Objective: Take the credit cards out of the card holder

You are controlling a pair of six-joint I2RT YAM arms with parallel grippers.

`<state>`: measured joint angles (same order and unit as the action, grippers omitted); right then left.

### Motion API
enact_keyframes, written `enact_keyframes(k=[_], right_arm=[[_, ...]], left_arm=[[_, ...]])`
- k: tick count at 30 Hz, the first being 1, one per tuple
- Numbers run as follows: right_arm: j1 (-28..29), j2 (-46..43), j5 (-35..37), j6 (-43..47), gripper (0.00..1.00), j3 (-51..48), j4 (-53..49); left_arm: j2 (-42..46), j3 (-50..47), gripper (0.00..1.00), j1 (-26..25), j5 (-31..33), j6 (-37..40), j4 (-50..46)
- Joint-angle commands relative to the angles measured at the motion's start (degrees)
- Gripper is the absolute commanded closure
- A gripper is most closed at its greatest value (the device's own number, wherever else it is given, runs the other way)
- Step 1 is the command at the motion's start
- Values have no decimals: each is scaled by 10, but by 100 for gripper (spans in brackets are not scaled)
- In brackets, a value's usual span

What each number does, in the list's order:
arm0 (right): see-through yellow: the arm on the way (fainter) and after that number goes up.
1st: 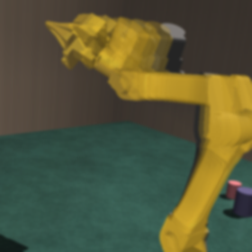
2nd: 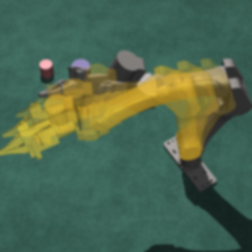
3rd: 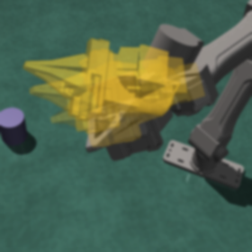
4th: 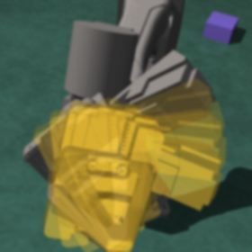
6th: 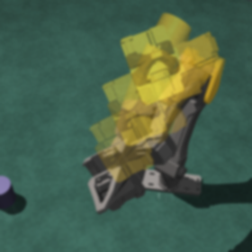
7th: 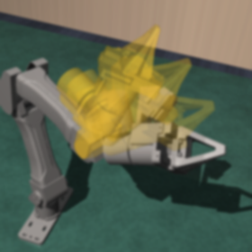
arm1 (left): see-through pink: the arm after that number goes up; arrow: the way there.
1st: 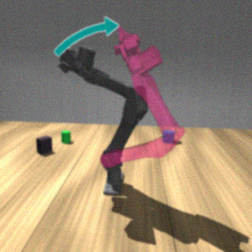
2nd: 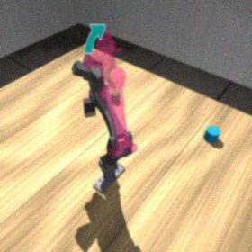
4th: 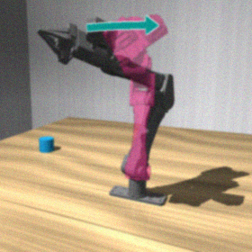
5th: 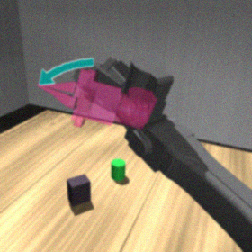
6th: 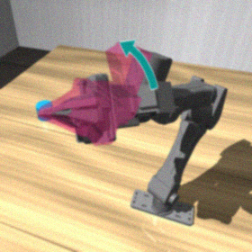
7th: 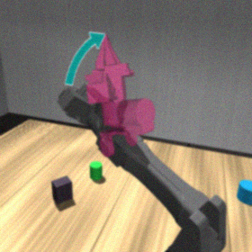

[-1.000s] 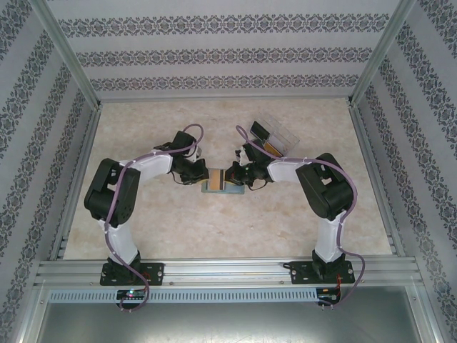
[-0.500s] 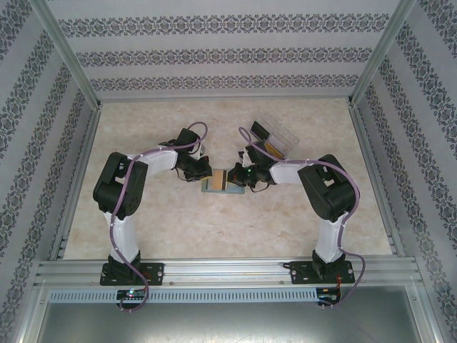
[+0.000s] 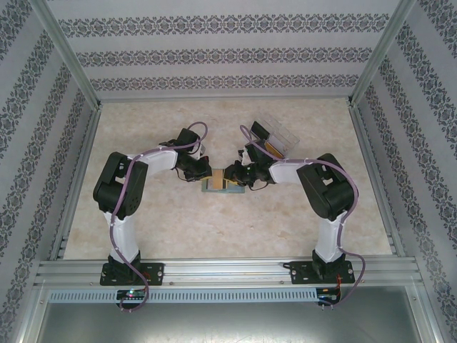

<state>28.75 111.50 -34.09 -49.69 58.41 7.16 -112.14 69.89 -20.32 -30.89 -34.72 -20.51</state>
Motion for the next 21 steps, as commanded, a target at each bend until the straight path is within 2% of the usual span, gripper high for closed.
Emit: enact_keyframes(k=[1,5,9,13,18,21], right_arm=[[9,22,-4,-10,75,13,4],[9,21,0,-10,79,16,3],[5,9,16,-9,91,8,-1],[-8,-24,47,6,98,-15,-18],[-26,-81,62,54,100,-44,-36],[-35,-121,34,110,100,-48,-45]], left_arm=[[-29,-7,97,-5,38,17,-46],[-29,-7,96,-6,38,16,-46],[-27,-5,96,-5,41,16,-49],[-23,0,96,-6,48,17,-56],[-13,10,90,-6,46,18,-59],[15,14,82,-9,38,22,-46]])
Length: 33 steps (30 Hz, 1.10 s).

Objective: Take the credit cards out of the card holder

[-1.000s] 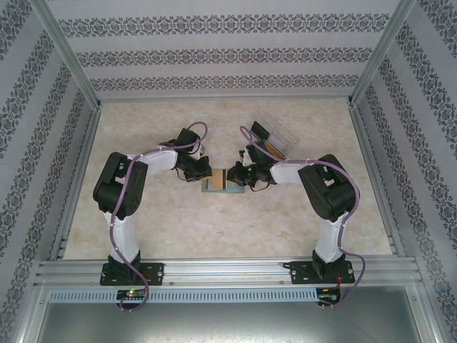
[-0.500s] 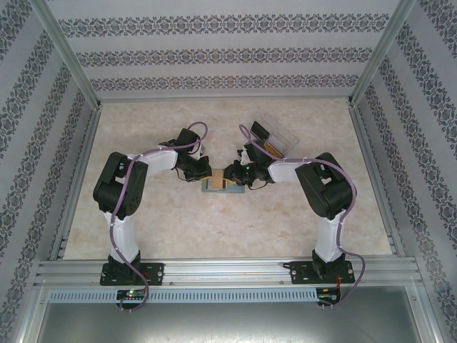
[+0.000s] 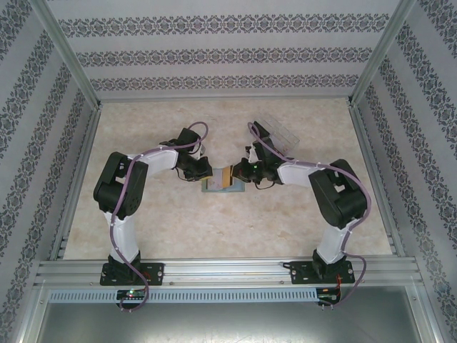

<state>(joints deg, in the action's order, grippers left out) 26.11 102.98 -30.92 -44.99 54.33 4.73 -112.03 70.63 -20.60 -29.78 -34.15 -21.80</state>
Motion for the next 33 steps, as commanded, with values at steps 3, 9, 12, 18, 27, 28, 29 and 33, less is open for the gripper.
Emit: enact_keyframes(k=[3,9,12,18,27,28,29,33], right_arm=[[-19,-96,-22,101,100,-16,-14],[-39,-201,63,220,100,0,-106],[-64,-241,117,266,100,11,-148],[-109,-267,188,371,100,56,-210],[-138,-157,142,537,100,168,-300],[-134,-143,146,557,100,187,-324],[-126,-125,165,577,100,209,-353],[-104,-65,224,638,100,281,-447]], left_arm=[[45,26,68,-7,28,16,-38],[122,48,37,-4,97,13,-70],[160,45,25,1,155,23,-103],[223,24,8,14,256,59,-159],[274,39,1,23,349,106,-237],[275,40,0,25,347,110,-242],[275,43,1,27,344,118,-248],[279,55,1,36,350,137,-275]])
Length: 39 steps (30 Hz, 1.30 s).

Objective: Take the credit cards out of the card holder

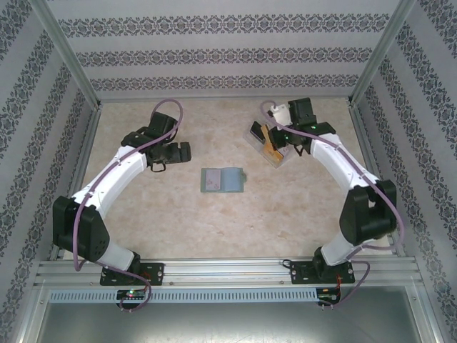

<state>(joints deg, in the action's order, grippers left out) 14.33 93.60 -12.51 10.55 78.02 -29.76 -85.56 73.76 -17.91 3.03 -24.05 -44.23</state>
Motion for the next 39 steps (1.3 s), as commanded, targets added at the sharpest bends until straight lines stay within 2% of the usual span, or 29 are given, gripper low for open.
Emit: enact_keyframes(k=[1,5,12,21,35,37,39], right_arm=[[14,41,46,90,100,54,-116],[21,76,91,109,100,78,-141],[21,125,130,119,100,100,-150],[3,171,97,138,100,135,-152],[-1,203,95,147,100,148,-159],[-3,206,100,146,98,150,-157],[-2,207,101,146,91,150,-158]], left_arm=[[18,23,0,12,23,38,-52],[29,14,1,21,14,39,-47],[36,6,1,22,9,45,-40],[46,-1,0,22,9,47,-32],[44,-2,0,22,-8,44,-29],[44,-1,1,22,-13,44,-28],[45,-2,0,22,-14,44,-27]])
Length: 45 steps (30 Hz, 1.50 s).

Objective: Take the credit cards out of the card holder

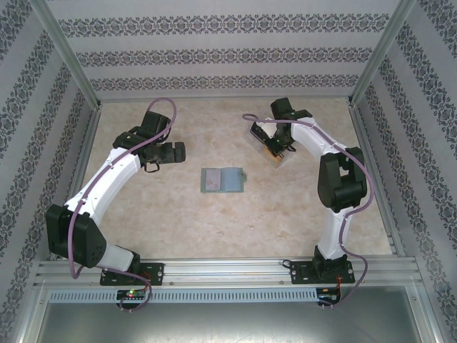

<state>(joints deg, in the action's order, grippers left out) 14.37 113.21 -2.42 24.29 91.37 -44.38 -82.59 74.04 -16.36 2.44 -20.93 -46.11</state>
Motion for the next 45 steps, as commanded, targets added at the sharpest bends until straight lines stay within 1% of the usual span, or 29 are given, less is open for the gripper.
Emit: enact_keyframes(k=[1,2,3,5,9,12,14,18,21,23,24,28,30,32,37,41,45], right_arm=[[-3,11,2,9,86,17,-14],[-2,11,7,7,81,17,-16],[-2,10,10,5,79,17,-18],[-2,0,13,-1,76,13,-17],[4,-33,12,-21,74,2,-13],[19,-67,18,-59,69,-12,-11],[37,-91,35,-106,67,-29,-2],[81,-136,44,-252,66,-94,43],[140,-163,83,-337,54,-140,73],[179,-169,97,-384,47,-147,78],[198,-168,92,-405,44,-149,81],[245,-138,41,-482,41,-135,89],[263,-123,14,-502,41,-137,120],[279,-101,5,-514,40,-132,147],[292,-15,23,-541,40,-75,123],[284,16,57,-535,40,-61,122],[279,45,62,-515,40,-38,115]], left_arm=[[15,-5,0,7,-7,13,-8],[16,-4,0,7,-7,13,-9],[17,-4,0,7,-7,14,-8],[20,-5,0,7,-9,12,-7],[29,-10,0,7,-10,10,-4],[35,-17,1,7,-11,7,1],[38,-21,0,7,-10,3,4],[41,-22,0,7,-4,-1,0],[45,-25,1,7,5,-4,0],[48,-28,1,6,7,-8,4],[48,-29,1,7,8,-11,6],[48,-34,1,8,2,-25,9],[50,-37,1,8,1,-30,10],[49,-40,1,9,-5,-35,12],[44,-56,1,11,-29,-54,30],[35,-81,0,22,-52,-85,49],[21,-118,2,32,-114,-117,95]])
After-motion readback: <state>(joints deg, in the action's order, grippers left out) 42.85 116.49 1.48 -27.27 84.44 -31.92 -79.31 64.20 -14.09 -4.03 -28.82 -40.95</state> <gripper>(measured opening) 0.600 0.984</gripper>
